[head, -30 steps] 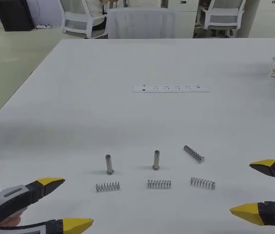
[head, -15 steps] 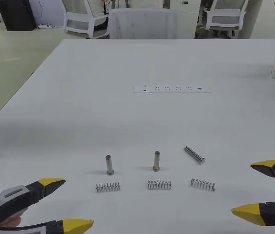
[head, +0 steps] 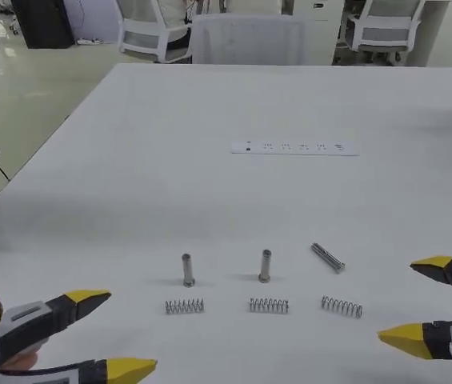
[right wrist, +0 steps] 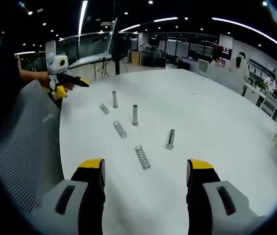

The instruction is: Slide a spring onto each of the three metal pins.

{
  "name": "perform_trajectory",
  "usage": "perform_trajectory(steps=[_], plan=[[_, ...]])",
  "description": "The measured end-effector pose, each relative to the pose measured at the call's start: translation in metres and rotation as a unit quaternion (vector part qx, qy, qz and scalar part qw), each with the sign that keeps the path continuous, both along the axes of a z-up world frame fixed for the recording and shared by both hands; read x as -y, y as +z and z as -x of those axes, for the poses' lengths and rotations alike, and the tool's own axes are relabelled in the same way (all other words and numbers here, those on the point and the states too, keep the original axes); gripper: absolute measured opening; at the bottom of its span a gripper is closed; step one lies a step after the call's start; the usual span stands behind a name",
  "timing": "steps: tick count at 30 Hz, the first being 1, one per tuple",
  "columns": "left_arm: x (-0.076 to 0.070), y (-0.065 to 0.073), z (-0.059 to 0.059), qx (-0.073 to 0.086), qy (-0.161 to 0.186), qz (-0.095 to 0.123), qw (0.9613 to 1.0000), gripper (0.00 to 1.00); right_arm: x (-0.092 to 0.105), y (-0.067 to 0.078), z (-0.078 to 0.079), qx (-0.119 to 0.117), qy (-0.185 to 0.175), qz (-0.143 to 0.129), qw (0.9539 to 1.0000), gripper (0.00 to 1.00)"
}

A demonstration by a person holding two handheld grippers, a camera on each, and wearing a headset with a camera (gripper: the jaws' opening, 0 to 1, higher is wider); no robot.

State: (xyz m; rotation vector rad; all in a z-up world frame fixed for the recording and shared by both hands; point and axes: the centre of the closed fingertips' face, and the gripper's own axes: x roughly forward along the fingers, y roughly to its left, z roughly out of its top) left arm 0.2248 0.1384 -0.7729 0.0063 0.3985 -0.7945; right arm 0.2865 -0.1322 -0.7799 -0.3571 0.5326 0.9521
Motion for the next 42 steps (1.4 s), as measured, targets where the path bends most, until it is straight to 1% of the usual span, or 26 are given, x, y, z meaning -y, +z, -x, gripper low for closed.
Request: perform_trajectory(steps=[7, 14, 21, 23, 27, 30, 33, 39, 41, 42], plan=[[0.001, 0.001, 0.001, 0.002, 0.003, 0.001, 1.0000, 0.64, -0.010, 0.005, -0.016, 0.006, 0.005, -0.002, 1.0000, 0.66], [-0.001, 0.001, 0.004, 0.002, 0.008, 0.000, 1.0000, 0.64, -0.016, 0.004, -0.032, 0.007, 0.014, 0.007, 0.9999, 0.64], [-0.001, 0.001, 0.005, 0.002, 0.009, -0.001, 1.0000, 0.63, -0.025, 0.008, -0.050, 0.011, 0.019, 0.013, 0.9997, 0.62], [0.000, 0.001, 0.006, 0.003, 0.009, -0.001, 1.0000, 0.64, -0.030, 0.008, -0.059, 0.010, 0.022, 0.014, 0.9996, 0.61], [0.002, 0.001, 0.007, 0.004, 0.009, 0.000, 1.0000, 0.63, -0.035, 0.007, -0.070, 0.012, 0.024, 0.022, 0.9994, 0.59], [0.002, 0.000, 0.009, 0.003, 0.011, 0.000, 0.9999, 0.63, -0.038, 0.004, -0.078, 0.009, 0.026, 0.030, 0.9991, 0.57], [0.002, -0.001, 0.011, 0.001, 0.013, 0.001, 0.9999, 0.63, -0.041, 0.001, -0.084, 0.005, 0.025, 0.031, 0.9992, 0.55], [0.002, 0.001, 0.009, 0.004, 0.017, 0.004, 0.9998, 0.63, -0.044, -0.007, -0.096, -0.006, 0.017, 0.048, 0.9987, 0.50], [0.002, 0.000, 0.010, 0.003, 0.015, 0.003, 0.9999, 0.63, -0.046, -0.011, -0.100, -0.009, 0.015, 0.058, 0.9982, 0.49], [0.002, 0.000, 0.010, 0.003, 0.015, 0.003, 0.9999, 0.63, -0.048, -0.011, -0.101, -0.009, 0.016, 0.059, 0.9981, 0.48]])
